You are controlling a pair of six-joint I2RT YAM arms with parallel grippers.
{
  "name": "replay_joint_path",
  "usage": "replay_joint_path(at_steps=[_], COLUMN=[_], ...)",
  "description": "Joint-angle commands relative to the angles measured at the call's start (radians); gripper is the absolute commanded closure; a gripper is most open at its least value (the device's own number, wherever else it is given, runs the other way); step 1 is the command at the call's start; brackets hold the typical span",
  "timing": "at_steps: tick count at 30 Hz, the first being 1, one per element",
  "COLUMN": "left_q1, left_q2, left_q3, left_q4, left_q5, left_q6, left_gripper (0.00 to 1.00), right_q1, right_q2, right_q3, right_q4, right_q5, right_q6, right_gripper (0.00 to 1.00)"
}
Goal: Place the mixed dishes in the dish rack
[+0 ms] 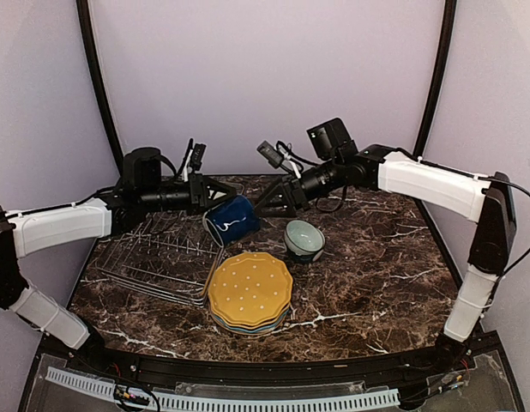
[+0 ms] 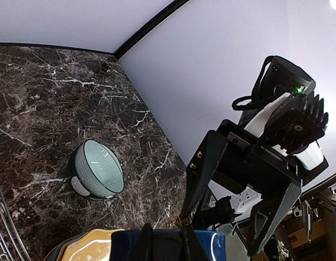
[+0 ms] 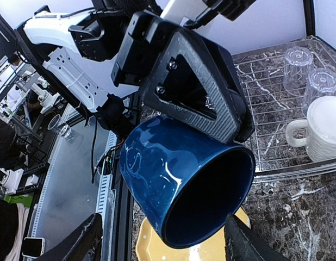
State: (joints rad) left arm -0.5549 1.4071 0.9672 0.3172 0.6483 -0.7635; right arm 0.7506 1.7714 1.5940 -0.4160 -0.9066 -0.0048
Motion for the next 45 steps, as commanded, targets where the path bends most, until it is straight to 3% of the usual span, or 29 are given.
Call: replay_joint_path(at_steps=[1,8,13,17,19,22,25,27,29,36,45], left_q1=[-0.013,-0.022,-0.026,-0.026,-0.026,-0.022,-0.016,-0.014,-0.014,-0.03,-0.074], left_q2=[-0.014,0.005,0.036,0.062,0.068,0.054,0.023,-0.007,-0.039,-0.061,0.002], left_q3=[0.06,0.071,0.086,0.087,0.089,0.088,0.07,0.04,0.006,-0.088,-0.056], left_q4=[0.086,0.098,0.085,0.119,0.142,0.146,0.146,0.157,0.168,0.199,0.245], left_q5=[0.05,0.068,0.076,0.091,0.096,0.092,0.075,0.058,0.046,0.051,0.076], left_q6=[-0.012,0.005,0.036,0.023,0.019,0.044,0.069,0.081,0.086,0.094,0.114], left_gripper=[0.99,0.99,0.99,0.99,0.95,0.6,0.34,0.07,0.02,0.01,0.01], right_q1=[0.025,0.049,0.05,0.049,0.046,0.037,0.018,0.002,-0.014,-0.041,-0.042], right_q2=[0.038,0.069,0.057,0.036,0.019,-0.012,-0.054,-0.078,-0.099,-0.131,-0.124], right_q3=[0.033,0.036,0.017,0.005,-0.007,-0.022,-0.052,-0.079,-0.103,-0.151,-0.172], right_q4=[-0.021,-0.022,0.019,0.05,0.073,0.096,0.131,0.172,0.208,0.346,0.487], right_q5=[-0.036,-0.096,-0.138,-0.133,-0.121,-0.097,-0.084,-0.085,-0.091,-0.164,-0.238], right_q6=[-0.016,-0.02,0.001,0.016,0.041,0.062,0.088,0.112,0.14,0.245,0.337], right_gripper=[0.3,0.6,0.99,1.0,1.0,1.0,1.0,1.0,1.0,1.0,1.0])
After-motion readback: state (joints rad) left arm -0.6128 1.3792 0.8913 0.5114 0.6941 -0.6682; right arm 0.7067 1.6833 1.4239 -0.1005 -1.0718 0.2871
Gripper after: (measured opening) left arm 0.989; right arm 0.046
